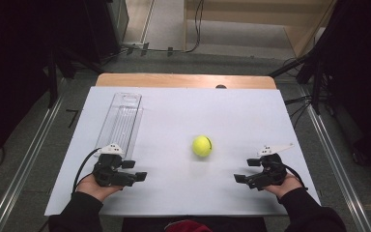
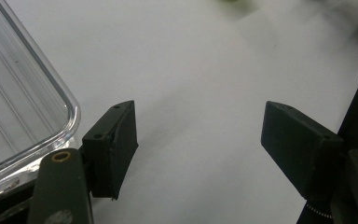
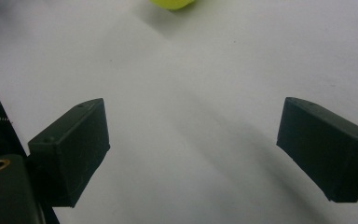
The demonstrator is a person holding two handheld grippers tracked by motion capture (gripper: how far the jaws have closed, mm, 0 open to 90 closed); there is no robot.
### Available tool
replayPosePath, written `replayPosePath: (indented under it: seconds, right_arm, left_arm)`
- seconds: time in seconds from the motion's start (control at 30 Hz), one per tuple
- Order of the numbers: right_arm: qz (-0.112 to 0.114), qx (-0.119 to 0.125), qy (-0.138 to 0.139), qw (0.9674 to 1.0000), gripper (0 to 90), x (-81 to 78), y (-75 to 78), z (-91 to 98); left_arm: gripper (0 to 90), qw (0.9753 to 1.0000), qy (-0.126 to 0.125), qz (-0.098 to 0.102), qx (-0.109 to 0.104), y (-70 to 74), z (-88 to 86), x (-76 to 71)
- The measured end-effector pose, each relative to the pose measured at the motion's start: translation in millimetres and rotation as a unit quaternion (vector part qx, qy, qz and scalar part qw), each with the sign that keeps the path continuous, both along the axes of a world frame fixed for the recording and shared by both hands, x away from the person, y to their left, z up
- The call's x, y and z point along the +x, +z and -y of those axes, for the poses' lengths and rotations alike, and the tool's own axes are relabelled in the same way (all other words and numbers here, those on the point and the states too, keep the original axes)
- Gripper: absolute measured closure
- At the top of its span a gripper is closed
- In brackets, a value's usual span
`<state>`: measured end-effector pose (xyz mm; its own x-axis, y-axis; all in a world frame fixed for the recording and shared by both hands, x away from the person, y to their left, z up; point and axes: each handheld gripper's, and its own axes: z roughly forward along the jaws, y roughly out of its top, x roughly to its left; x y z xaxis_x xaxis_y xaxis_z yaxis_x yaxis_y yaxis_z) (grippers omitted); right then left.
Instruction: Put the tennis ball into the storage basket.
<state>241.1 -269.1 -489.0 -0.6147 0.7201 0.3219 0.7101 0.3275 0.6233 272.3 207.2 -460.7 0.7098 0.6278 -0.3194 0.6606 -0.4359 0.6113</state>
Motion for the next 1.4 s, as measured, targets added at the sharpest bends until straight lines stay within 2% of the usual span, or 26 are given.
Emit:
replayPosePath:
  seconds: [0.67,0.93,1.03,1.17,1.27,1.4]
  right_arm:
    - [0.0,0.002,0.002,1.0,7.3,0.0,0.2,-0.5]
    - [-0.001,0.0,0.002,1.0,7.2,-0.3,0.2,-0.7]
    - [-0.001,-0.001,0.003,1.0,7.3,-0.4,0.2,-1.0]
    - [-0.001,-0.002,0.003,1.0,7.3,-0.1,-0.1,-1.1]
    - [-0.002,-0.002,0.004,1.0,7.2,-0.1,-0.3,-1.3]
    - [-0.001,0.002,0.006,1.0,7.3,-0.1,0.0,-1.7]
  left_arm:
    - [27.6,1.0,0.0,-0.007,-0.004,-0.3,1.2,1.1]
    - [27.8,0.9997,-0.008,-0.003,-0.022,5.8,8.5,-0.1]
    - [27.7,0.9997,-0.006,-0.003,-0.023,7.3,10.7,0.4]
    - [27.6,0.9999,-0.006,0.006,-0.013,10.9,14.0,0.6]
    - [27.6,0.9998,-0.006,0.0,-0.018,15.1,16.8,1.9]
    - [27.5,0.9997,-0.011,0.006,-0.019,19.2,23.0,3.3]
